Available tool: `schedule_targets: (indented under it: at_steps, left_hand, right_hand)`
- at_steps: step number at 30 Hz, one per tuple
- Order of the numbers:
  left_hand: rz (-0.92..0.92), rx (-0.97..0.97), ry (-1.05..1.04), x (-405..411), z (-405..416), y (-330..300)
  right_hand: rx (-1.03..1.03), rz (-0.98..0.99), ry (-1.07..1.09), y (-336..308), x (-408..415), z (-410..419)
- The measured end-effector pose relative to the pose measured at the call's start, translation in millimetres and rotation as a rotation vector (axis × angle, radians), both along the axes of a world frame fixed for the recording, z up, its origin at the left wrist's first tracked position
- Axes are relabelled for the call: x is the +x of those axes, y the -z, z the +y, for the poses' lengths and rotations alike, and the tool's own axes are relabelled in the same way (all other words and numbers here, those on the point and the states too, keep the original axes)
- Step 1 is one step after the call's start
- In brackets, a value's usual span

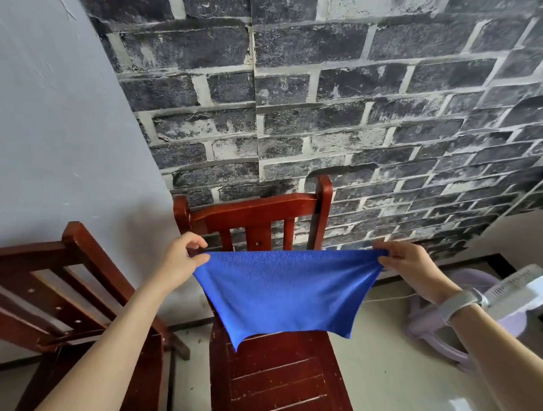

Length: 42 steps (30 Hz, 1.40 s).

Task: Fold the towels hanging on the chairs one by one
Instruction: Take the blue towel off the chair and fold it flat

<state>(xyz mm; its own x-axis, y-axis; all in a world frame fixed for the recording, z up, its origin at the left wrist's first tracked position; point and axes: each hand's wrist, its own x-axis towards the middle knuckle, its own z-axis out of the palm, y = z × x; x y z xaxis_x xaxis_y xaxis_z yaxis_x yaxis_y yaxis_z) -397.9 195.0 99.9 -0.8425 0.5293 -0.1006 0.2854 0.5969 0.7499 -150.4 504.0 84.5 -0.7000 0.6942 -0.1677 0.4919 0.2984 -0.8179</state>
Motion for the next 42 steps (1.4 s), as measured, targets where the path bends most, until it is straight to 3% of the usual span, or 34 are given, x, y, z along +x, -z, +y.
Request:
schedule_targets:
  at_steps: [4,6,9,14,20,23,31,38,42]
  left_hand:
    - [-0.062,0.004,0.047,6.0,-3.3,-1.0]
    - [-0.108,-0.100,0.153,6.6,-5.6,-1.2]
    - [0.034,-0.326,0.280,7.9,-8.3,14.5]
    - [0.297,-0.425,0.208,26.8,-31.9,52.3]
    - [-0.240,-0.351,0.316,60.6,-77.3,101.0]
    - [-0.368,-0.364,0.281,71.5,-88.2,119.1]
    - [-0.429,-0.373,0.166,69.5,-86.2,175.9]
    - [-0.330,-0.412,-0.031,35.1,-52.4,265.8]
    - [-0.236,-0.398,-0.125,5.4,-29.4,325.6]
  right_hand:
    - [0.184,-0.138,-0.035,5.6,0.9,-7.4]
    - [0.241,-0.176,-0.001,10.0,2.5,-10.1]
    - [0.296,-0.151,0.006,18.6,5.3,-16.5]
    - [0.162,-0.206,-0.086,42.2,24.2,-31.1]
    - [0.013,-0.395,-0.224,85.7,52.1,-52.2]
    - [-0.058,-0.448,-0.223,102.4,58.7,-61.7]
    - [-0.129,-0.560,-0.211,157.8,44.0,-67.2]
    - [-0.025,-0.598,-0.099,240.4,-11.8,-53.6]
    - [0.006,-0.513,0.027,292.8,-54.2,-39.4]
